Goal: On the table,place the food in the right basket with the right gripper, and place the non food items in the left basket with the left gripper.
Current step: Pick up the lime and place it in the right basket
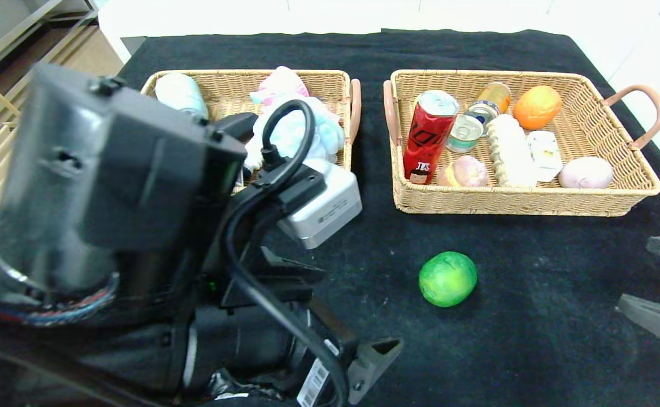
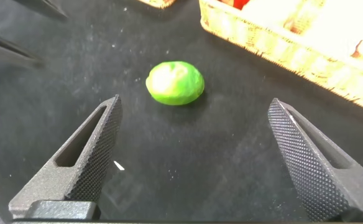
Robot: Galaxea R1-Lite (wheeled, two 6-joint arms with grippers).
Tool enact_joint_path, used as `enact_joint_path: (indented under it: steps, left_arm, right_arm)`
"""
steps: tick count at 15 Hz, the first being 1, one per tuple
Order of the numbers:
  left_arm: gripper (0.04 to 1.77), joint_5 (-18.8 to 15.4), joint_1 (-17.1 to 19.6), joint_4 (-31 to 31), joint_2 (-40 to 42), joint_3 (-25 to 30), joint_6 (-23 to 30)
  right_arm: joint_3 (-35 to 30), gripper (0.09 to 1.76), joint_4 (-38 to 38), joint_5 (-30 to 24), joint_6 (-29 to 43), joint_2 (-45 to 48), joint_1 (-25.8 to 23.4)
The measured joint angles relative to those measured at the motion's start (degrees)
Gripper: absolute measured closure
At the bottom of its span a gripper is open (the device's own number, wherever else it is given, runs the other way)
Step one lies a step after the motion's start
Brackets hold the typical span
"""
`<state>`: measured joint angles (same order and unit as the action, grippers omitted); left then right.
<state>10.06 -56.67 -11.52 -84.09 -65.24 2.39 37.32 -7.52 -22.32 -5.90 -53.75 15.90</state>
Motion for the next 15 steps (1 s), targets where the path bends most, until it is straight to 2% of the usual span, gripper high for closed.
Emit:
enact_joint_path:
  steps: [2,4,8,13,15]
  left_arm:
    - [0.11,-2.2,2.7,12.9,4.0,9.2,-4.1]
    - [0.11,-4.7,6.1,22.3,7.3,16.5,-6.3]
    - [0.11,-7.5,11.2,27.9,11.3,24.1,-6.9]
    - [0.10,-7.7,13.3,27.9,14.0,25.6,-8.0]
    - [0.10,-7.8,13.7,27.8,14.3,25.7,-8.1]
  right_arm:
    - [-0.2,0.14,0.0,0.2,0.0,-1.2,0.0]
    - [-0.4,0.14,-0.1,0.3,0.0,-2.2,0.0]
    - [-0.7,0.14,-0.2,0.4,-0.1,-4.0,0.0]
    - [-0.5,0.14,-0.4,0.6,0.0,-6.1,0.5]
    - [0.4,0.14,0.0,2.8,0.1,-6.8,1.8]
